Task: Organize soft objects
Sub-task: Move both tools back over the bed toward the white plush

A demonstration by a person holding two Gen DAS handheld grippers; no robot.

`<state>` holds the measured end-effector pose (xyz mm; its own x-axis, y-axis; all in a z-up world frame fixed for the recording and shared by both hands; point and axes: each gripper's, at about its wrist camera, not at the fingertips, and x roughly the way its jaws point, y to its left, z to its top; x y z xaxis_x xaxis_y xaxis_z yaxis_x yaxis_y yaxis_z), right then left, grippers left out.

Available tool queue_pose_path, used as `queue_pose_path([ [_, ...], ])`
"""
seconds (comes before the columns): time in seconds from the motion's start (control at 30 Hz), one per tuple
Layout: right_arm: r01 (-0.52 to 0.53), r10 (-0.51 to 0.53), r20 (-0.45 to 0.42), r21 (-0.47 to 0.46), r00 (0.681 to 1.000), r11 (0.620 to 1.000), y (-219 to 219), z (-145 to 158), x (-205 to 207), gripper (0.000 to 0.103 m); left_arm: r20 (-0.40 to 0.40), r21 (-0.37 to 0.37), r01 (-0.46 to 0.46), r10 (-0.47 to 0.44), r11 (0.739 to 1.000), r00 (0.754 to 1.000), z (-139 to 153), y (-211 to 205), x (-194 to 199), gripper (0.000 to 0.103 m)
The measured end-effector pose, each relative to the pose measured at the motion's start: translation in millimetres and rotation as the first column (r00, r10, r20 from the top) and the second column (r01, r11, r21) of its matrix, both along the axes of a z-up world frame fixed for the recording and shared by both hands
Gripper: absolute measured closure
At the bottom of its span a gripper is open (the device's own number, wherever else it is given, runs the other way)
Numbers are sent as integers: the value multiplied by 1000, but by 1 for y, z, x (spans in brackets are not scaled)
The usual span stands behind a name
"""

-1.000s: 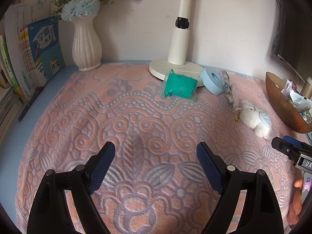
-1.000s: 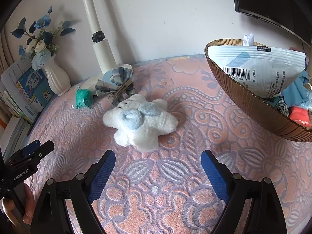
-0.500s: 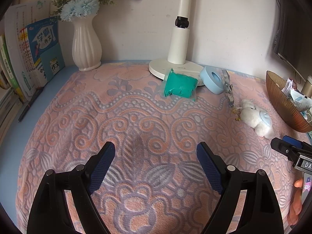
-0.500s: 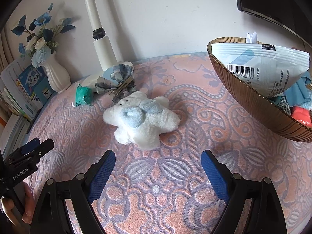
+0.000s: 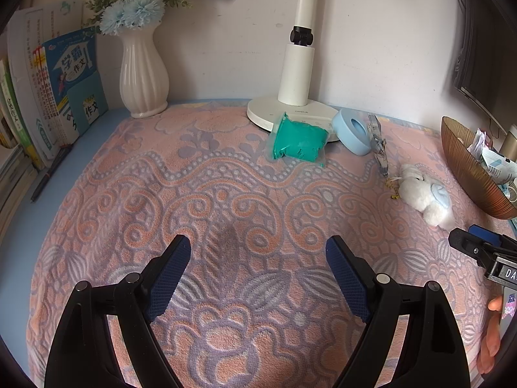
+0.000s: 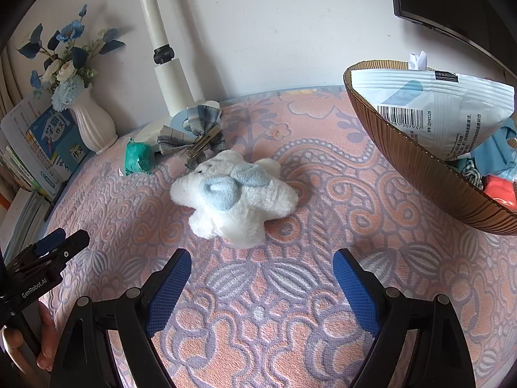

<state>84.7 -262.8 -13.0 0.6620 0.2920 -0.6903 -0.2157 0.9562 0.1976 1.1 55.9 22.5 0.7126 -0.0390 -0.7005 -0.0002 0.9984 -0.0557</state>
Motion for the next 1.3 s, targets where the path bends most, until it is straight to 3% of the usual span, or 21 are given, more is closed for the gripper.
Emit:
queue_pose_path([
  [1.0,8,-8,-8,-11,1000,1000,0,-2,-1,15,-4,2,-3,3,1000,1000,-1,-3,0,18],
  [1.07,8,-8,-23,-13,1000,1000,-2,-2,1,15,-38,-14,10,-10,1000,999,-2,-2,3,18],
  [1.13,-3,4,-98,6,995,1000,-3,-6,5,14,-103,-56,40,-46,998,994,-1,-1,6,18],
  [1.3,-70,58,-181,-58,982,996,9,6,3,15,-166,-128,112,-132,985,977,30,-3,14,18],
])
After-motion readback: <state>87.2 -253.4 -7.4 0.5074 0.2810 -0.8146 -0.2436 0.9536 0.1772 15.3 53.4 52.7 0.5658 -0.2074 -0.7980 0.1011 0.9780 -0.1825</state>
